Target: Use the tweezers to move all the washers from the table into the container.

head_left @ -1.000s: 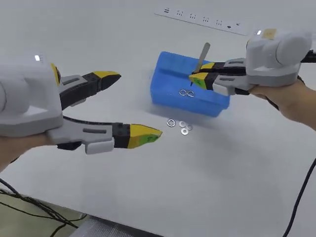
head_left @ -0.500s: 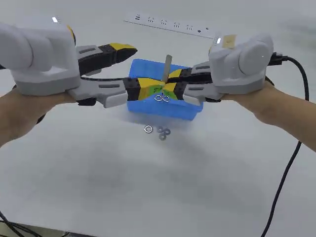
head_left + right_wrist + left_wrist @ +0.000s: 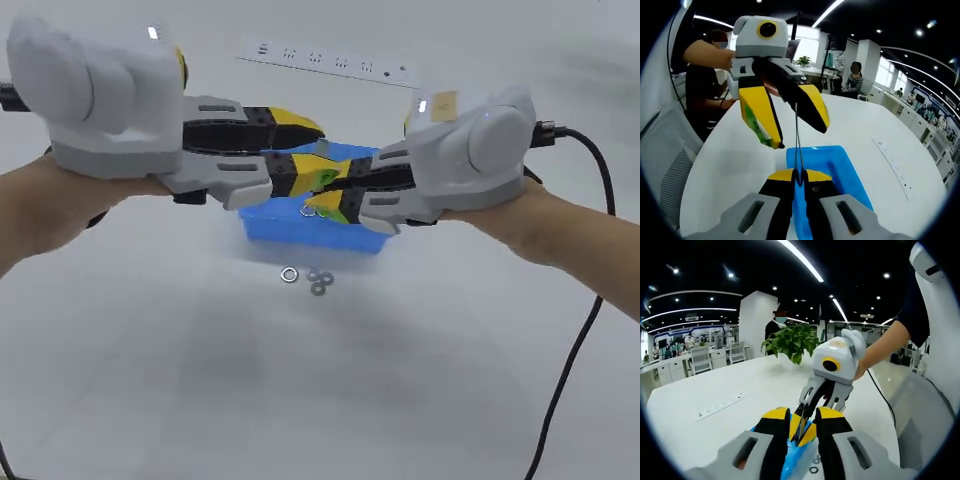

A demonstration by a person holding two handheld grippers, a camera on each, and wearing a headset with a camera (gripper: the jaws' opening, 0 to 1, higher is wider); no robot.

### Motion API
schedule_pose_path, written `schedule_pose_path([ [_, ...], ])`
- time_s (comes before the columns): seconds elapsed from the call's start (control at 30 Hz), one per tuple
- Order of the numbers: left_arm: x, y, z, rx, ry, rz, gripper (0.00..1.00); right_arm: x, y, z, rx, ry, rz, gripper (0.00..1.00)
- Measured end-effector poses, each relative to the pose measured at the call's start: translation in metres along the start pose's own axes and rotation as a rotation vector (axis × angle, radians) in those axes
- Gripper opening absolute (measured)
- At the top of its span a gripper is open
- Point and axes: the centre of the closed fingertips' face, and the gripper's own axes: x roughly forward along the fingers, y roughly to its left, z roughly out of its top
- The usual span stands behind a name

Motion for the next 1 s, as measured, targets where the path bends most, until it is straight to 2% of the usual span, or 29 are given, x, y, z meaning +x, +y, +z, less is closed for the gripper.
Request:
schedule_pose_path([
  [0.23,0.000,-0.004,-0.001,0.027,0.036,-0.050,0.14,0.002,0.006,0.006,-0.016,-0.005,0.021,0.08],
  [0.33,-0.002,-0.007,0.001,0.030,0.031,-0.065,0.10,0.003,0.007,0.006,-0.021,-0.004,0.026,0.08],
  [0.5,-0.006,-0.009,0.002,0.089,0.047,-0.078,0.07,0.003,0.011,0.008,-0.031,-0.005,0.035,0.08],
  [0.53,-0.006,-0.009,0.002,0.120,0.052,-0.079,0.07,0.003,0.011,0.009,-0.035,-0.005,0.036,0.08],
  [0.6,-0.006,-0.011,0.004,0.134,0.056,-0.081,0.06,0.003,0.012,0.011,-0.039,-0.006,0.034,0.08],
  [0.63,-0.007,-0.010,0.004,0.170,0.062,-0.076,0.06,0.002,0.012,0.012,-0.037,-0.008,0.032,0.08],
  [0.7,-0.006,-0.011,0.005,0.192,0.069,-0.071,0.05,0.001,0.011,0.013,-0.037,-0.009,0.024,0.09],
  [1.0,-0.005,-0.027,0.011,0.223,0.084,-0.064,0.04,-0.002,0.019,0.015,-0.009,-0.004,0.018,0.12],
])
